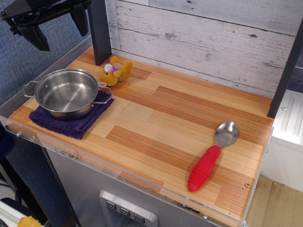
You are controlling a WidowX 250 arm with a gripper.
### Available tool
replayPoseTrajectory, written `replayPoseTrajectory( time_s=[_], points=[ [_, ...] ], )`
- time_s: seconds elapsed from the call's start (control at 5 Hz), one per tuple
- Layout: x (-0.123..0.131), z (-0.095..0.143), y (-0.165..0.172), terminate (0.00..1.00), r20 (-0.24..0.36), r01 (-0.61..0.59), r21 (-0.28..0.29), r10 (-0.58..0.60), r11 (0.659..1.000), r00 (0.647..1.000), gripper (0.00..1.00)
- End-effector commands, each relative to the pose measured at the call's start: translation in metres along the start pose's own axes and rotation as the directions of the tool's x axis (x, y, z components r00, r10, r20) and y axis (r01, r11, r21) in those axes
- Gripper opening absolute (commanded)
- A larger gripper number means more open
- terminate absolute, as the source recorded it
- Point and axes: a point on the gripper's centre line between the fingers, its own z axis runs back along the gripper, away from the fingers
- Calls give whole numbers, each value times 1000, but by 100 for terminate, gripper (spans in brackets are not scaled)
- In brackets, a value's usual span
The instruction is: Put the pot on the purple cloth.
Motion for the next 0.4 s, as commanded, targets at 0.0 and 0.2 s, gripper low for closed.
replayPoseTrajectory(
  time_s=[0.0,0.2],
  points=[
    [2,17,-6,0,43,2,-14,-2,1000,999,100],
    [2,17,-6,100,43,2,-14,-2,1000,999,100]
  ],
)
